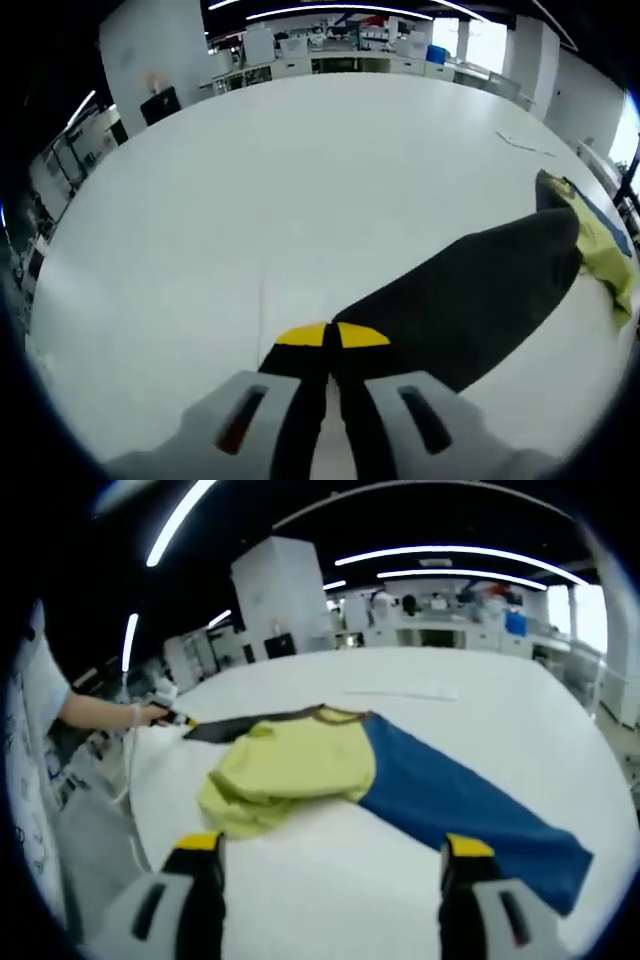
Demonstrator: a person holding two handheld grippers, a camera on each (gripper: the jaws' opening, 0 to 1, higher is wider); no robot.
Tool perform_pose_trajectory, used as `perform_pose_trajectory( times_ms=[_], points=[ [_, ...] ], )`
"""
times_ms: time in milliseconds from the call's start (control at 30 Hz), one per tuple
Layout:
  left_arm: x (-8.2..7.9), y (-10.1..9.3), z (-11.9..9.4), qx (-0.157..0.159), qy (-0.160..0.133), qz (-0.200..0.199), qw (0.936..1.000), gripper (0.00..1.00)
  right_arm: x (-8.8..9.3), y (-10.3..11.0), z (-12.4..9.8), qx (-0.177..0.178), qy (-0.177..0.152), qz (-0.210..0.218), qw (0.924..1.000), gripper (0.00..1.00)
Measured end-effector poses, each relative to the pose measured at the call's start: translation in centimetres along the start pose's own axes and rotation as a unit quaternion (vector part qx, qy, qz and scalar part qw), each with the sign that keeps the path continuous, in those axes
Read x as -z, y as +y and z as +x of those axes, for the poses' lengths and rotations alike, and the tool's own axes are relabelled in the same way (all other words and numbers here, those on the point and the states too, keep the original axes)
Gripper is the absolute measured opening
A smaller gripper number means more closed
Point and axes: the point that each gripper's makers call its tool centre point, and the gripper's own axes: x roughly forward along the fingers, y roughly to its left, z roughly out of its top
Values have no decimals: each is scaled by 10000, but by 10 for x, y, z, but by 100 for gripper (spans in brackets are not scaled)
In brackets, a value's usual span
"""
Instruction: Fold the garment on the visible template until the final outline fits inside the template.
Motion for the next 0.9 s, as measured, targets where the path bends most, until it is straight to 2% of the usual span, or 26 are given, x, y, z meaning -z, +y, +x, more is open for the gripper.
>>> perform_pose_trajectory(
  times_ms=[100,167,267,300,333,400,500,600,800,900],
  points=[
    [-6,14,8,-169,121,452,9988,0,3,-1,-2,18,48,8,10000,89],
    [-6,18,8,-214,182,592,9979,0,4,-3,-2,35,71,25,10000,89],
    [-13,26,16,-239,246,759,9965,0,4,-4,-3,56,81,51,9999,89],
    [-14,27,17,-246,270,849,9957,0,4,-3,-2,58,92,49,9999,89],
    [-16,30,19,-246,328,1125,9928,0,5,-3,-2,60,123,34,9999,89],
    [-19,31,21,-236,404,1276,9907,0,5,-3,0,52,146,11,9999,89],
    [-16,27,18,-185,444,1393,9891,0,4,0,1,26,115,47,9999,90],
    [-9,31,16,-112,521,1184,9915,0,6,4,3,-13,136,33,9999,90],
    [3,30,5,22,726,1283,9891,0,5,9,5,-89,112,38,9999,90],
    [11,27,-1,87,821,1183,9895,0,4,10,5,-106,100,40,9999,90]
  ],
)
